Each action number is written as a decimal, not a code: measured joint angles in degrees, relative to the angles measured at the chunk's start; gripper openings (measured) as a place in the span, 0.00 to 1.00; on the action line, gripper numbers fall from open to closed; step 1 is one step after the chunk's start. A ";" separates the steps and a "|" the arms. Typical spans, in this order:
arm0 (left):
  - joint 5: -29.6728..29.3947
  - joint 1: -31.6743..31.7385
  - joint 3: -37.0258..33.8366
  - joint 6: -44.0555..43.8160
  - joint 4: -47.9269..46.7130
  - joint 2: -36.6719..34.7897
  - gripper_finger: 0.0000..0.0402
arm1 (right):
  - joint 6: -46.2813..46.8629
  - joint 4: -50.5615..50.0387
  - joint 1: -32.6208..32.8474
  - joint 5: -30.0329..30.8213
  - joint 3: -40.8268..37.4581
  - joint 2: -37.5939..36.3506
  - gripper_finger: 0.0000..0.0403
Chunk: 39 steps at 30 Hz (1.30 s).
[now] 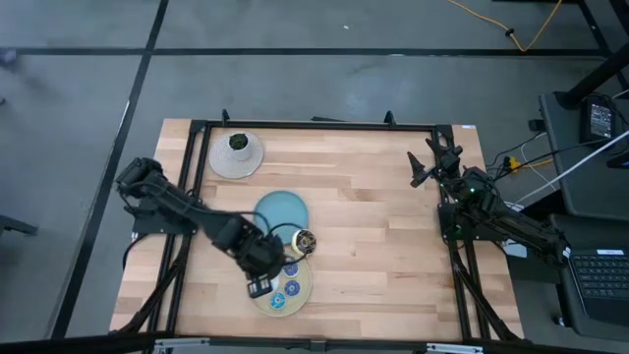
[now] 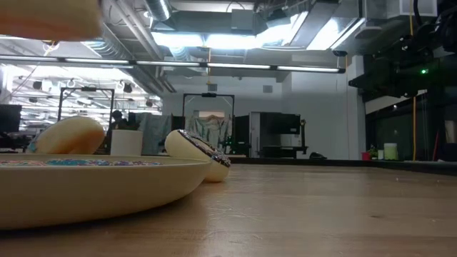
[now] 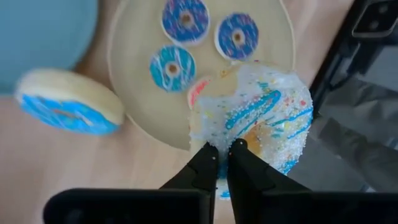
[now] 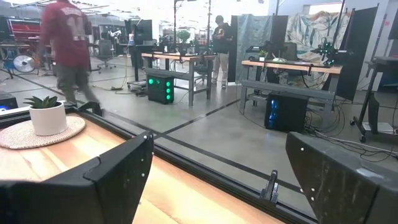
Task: Pick & Place donuts
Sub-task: Put the big white donut on the blue plate
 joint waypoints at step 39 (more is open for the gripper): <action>-2.05 38.02 -1.49 13.34 -1.44 2.85 0.05 | 0.00 -0.01 0.00 0.00 0.00 0.00 0.91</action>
